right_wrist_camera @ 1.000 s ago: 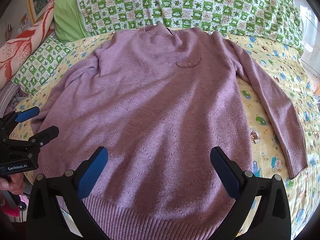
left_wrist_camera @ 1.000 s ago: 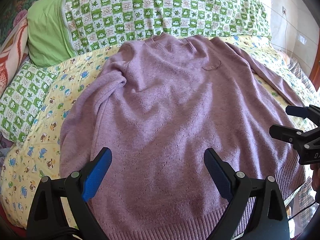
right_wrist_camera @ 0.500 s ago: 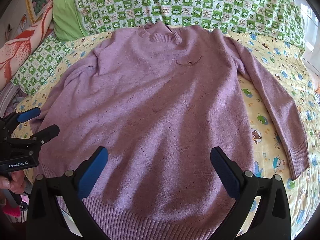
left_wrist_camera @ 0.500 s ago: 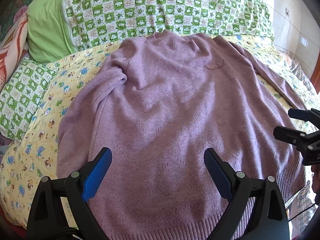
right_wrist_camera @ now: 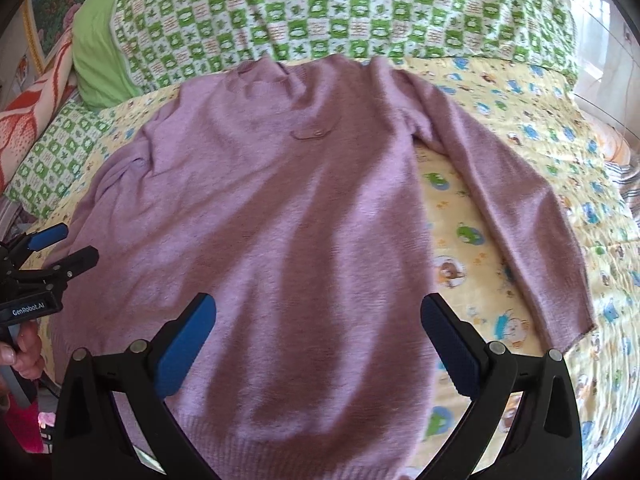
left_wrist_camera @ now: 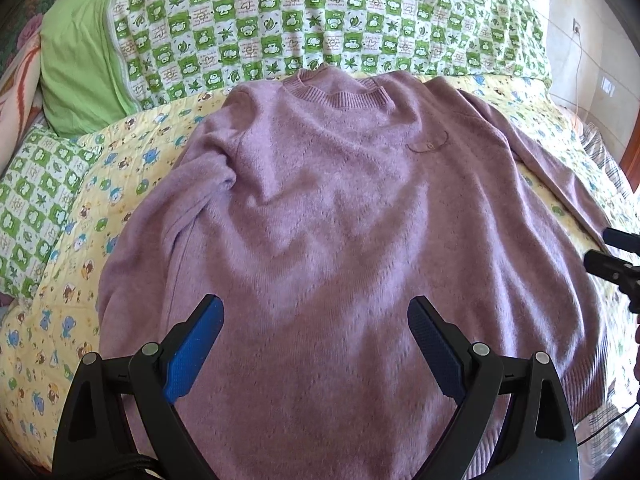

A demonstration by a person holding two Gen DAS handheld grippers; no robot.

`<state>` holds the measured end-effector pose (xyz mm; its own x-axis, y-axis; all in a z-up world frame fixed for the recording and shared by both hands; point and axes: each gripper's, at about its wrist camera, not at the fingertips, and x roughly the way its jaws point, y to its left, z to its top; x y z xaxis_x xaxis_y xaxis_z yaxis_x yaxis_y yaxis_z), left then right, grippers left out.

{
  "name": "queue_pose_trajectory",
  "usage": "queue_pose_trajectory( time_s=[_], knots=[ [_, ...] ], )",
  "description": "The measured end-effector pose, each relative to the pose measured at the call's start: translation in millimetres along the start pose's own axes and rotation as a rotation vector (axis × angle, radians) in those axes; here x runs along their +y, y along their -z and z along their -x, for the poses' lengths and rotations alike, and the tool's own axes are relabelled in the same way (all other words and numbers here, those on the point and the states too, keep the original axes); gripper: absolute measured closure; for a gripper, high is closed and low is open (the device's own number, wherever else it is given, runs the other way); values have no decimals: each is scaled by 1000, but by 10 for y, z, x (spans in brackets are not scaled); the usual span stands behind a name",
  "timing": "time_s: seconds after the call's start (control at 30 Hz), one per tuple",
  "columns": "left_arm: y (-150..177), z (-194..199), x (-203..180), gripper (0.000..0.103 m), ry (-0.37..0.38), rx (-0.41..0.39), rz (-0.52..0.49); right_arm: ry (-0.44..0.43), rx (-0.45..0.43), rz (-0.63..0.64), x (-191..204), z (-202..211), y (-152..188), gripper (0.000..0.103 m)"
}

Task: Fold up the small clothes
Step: 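Grasp the sweater sleeve cuff with the right gripper and lift it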

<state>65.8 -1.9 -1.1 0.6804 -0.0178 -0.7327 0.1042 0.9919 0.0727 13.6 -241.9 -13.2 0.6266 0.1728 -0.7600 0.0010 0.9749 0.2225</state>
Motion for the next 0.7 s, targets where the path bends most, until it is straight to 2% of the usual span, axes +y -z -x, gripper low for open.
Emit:
queue_pose_trajectory(
  time_s=[0.17, 0.3, 0.4, 0.5, 0.7],
  knots=[
    [-244, -156, 29, 9, -5, 5, 13, 73, -13, -49, -430, 30, -83, 1],
    [-479, -326, 72, 9, -15, 8, 23, 166, -1, -102, -910, 9, -127, 2],
    [-639, -505, 104, 9, -21, 25, 36, 226, 35, -117, -1191, -54, -134, 8],
    [-790, -705, 134, 9, -32, 41, 43, 266, 76, -124, -1390, -127, -120, 18],
    [-982, -1110, 198, 9, -53, 82, 62, 267, 167, -71, -1481, -324, -16, 33]
  ],
)
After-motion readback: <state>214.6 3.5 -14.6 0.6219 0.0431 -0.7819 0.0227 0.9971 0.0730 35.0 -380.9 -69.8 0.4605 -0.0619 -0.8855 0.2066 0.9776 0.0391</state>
